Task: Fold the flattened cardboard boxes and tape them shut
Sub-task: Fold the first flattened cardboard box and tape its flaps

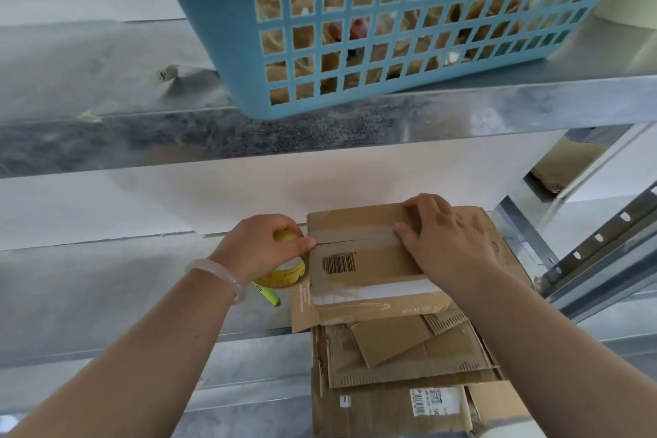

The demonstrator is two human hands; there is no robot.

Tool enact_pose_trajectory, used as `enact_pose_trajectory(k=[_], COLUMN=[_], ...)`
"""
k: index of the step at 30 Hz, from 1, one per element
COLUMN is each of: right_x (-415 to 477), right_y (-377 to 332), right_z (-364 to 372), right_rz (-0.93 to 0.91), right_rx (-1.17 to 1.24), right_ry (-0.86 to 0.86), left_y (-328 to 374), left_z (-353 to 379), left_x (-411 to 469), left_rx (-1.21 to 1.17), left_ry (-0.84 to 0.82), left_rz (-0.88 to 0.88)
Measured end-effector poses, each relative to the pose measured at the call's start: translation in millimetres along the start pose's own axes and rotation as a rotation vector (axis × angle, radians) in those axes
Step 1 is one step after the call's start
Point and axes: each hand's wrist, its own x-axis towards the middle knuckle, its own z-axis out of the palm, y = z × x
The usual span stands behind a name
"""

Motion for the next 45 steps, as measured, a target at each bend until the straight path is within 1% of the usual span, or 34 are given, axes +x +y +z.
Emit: enact_pose_trajectory(k=[3, 6, 9, 10, 13, 14, 16, 19, 21, 25, 29, 34, 36, 38, 41, 43, 45], right_x=[0.0, -1.2, -3.8, -6.6, -20.2, -23.6, -24.6, -22.8, -24.4, -29.0, -30.7, -31.6, -32.1, -33.1, -33.2, -32.9, -32.7], right_y=[-10.5, -28.2, -46.4, -53.6, -76.7, -80.9, -80.8, -73.0, -73.4, -77.9, -77.6, -80.3, -80.4, -80.1, -79.0, -78.6, -78.6], right_z=[2.4, 13.5, 20.6, 23.4, 37.4, 41.2, 42.8, 38.5, 38.6, 40.8, 37.8, 38.2, 37.9, 37.2, 34.6, 33.3, 33.3], right_rz=[0.08, 0.1, 0.115, 0.08, -0.164, -0.213, -0.236, -0.222, -0.218, -0.213, -0.201, -0.188, -0.188, -0.189, -0.188, -0.184, -0.186], right_rx=[-0.118, -0.257, -0.265, -0.26, -0.229, -0.216, -0.206, -0.187, -0.187, -0.217, -0.203, -0.21, -0.217, -0.221, -0.211, -0.205, -0.195], right_ry=[-0.072, -0.095, -0.088, -0.089, -0.077, -0.068, -0.05, -0.048, -0.049, -0.028, -0.022, -0.027, -0.024, -0.025, -0.029, -0.023, -0.015], left_y=[2.0, 2.9, 5.5, 7.2, 14.2, 13.7, 9.0, -3.6, -12.9, -20.2, -20.7, -34.6, -39.6, -42.3, -47.2, -52.4, -58.7], left_z=[0.1, -1.5, -3.0, -2.5, 1.7, 3.6, 4.8, -0.7, -6.0, -9.5, -9.7, -0.9, 5.0, 8.0, 7.1, 6.8, 10.3], left_x=[-0.5, -1.7, -4.2, -4.5, -6.8, -7.2, -9.7, -14.7, -17.7, -14.8, -9.5, -9.3, -9.8, -8.0, -9.9, -13.9, -17.7], left_rx=[0.001, -0.002, 0.029, 0.046, 0.111, 0.119, 0.067, -0.163, -0.238, -0.103, 0.211, 0.386, 0.399, 0.352, 0.074, -0.145, -0.29], left_ry=[0.008, -0.007, -0.017, -0.017, -0.013, -0.018, -0.053, -0.114, -0.127, -0.1, -0.138, -0.26, -0.268, -0.266, -0.271, -0.21, -0.115], left_rz=[0.013, 0.025, 0.039, 0.05, 0.103, 0.115, 0.139, 0.215, 0.26, 0.328, 0.433, 0.355, 0.347, 0.361, 0.358, 0.374, 0.38])
